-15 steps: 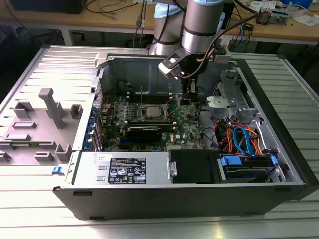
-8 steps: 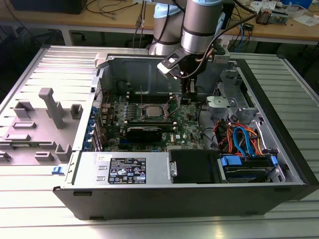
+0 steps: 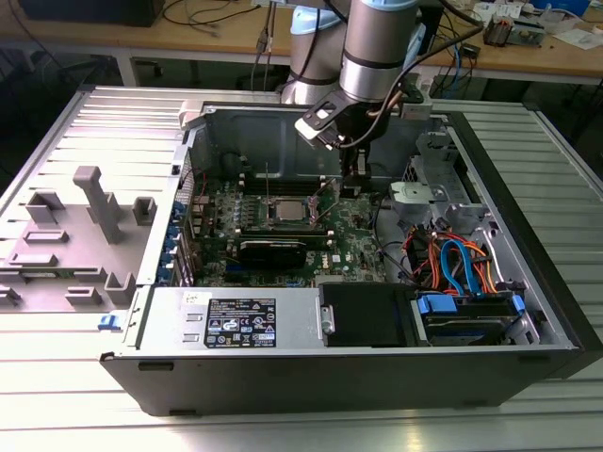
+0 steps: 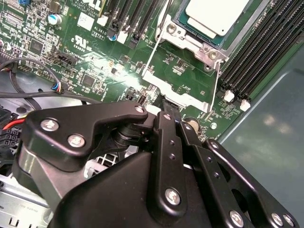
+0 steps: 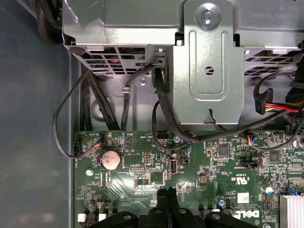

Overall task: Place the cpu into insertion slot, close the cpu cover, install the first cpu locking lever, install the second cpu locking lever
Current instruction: 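Close the cpu cover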

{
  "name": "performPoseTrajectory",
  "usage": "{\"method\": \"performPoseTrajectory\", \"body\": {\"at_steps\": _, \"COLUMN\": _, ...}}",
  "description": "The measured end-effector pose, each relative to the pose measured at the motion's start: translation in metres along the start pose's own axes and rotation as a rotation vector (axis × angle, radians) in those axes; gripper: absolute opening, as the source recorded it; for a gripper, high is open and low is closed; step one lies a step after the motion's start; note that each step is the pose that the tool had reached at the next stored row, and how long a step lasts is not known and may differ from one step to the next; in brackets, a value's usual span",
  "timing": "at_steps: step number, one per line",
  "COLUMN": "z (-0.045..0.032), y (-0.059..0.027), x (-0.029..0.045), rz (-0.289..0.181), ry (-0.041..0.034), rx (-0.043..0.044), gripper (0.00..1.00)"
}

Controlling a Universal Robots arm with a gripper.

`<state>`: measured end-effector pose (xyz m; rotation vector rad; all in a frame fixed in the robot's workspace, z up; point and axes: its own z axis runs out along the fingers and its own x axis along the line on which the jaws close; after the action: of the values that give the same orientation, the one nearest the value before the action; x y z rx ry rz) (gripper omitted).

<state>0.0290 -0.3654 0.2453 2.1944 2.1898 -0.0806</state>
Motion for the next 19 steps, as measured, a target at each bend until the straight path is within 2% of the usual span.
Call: {"method": "performPoseTrajectory", "body": {"at_steps": 19, "z": 0.0002, "y": -0.0065, "x": 0.0, "rz": 0.0, "ry": 0.0, "rx": 0.0, "gripper": 0.11}}
